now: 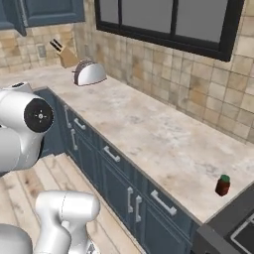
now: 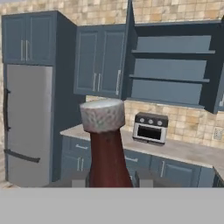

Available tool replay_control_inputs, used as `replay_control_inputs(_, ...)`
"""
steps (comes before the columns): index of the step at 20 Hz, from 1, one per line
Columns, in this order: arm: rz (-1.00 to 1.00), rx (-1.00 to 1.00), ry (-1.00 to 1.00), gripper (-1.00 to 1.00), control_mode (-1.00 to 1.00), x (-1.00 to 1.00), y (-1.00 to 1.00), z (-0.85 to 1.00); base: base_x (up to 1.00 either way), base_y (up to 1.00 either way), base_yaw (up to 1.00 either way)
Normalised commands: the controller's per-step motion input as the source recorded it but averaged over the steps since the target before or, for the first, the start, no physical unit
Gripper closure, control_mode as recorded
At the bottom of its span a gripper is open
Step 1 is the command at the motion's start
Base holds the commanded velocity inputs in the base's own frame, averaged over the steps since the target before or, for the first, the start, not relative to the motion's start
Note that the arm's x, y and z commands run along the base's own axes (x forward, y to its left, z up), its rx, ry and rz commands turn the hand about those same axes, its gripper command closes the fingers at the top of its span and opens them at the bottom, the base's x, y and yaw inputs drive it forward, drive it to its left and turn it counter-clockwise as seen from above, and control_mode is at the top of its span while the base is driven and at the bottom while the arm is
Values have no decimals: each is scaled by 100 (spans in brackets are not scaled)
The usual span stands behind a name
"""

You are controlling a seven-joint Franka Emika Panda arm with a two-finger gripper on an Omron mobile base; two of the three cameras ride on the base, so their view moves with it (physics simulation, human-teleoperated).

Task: Collect the paprika, ketchup, and shaker from the cabinet and place them next to the stove.

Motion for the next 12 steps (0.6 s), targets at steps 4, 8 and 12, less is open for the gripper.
replay_control_inputs(4,0,0,0,100,100,0,0,0,-7,-27,-46)
replay_control_inputs(8,0,0,0,100,100,0,0,0,-4,-24,-44)
replay_control_inputs(12,0,0,0,100,100,0,0,0,2,-30,-39)
